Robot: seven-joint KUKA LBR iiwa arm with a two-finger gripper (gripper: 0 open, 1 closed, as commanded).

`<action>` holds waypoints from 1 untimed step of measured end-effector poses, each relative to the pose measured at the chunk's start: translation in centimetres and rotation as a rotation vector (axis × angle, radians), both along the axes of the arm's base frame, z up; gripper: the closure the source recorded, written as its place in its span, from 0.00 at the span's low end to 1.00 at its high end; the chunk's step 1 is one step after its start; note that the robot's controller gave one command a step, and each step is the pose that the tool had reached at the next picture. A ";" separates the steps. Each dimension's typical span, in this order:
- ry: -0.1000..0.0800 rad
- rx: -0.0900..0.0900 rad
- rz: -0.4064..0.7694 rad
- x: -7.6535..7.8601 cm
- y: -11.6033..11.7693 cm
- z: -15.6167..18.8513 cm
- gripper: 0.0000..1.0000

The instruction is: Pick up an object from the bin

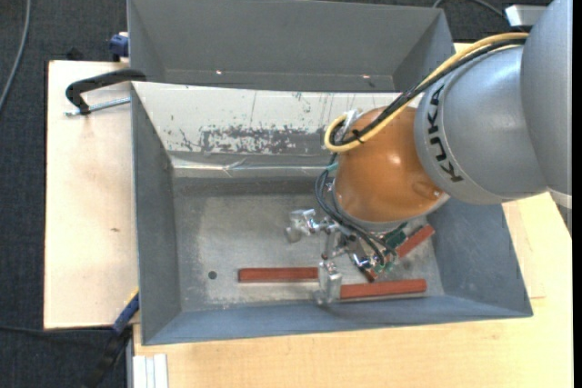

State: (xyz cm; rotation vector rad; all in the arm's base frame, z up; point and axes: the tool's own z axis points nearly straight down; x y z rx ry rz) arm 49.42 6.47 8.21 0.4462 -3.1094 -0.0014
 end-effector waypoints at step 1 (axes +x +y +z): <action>0.001 0.000 -0.107 0.0 0.6 -1.1 1.00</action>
Offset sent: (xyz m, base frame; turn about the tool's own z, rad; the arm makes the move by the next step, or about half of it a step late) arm 0.0000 0.0000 0.0000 0.0000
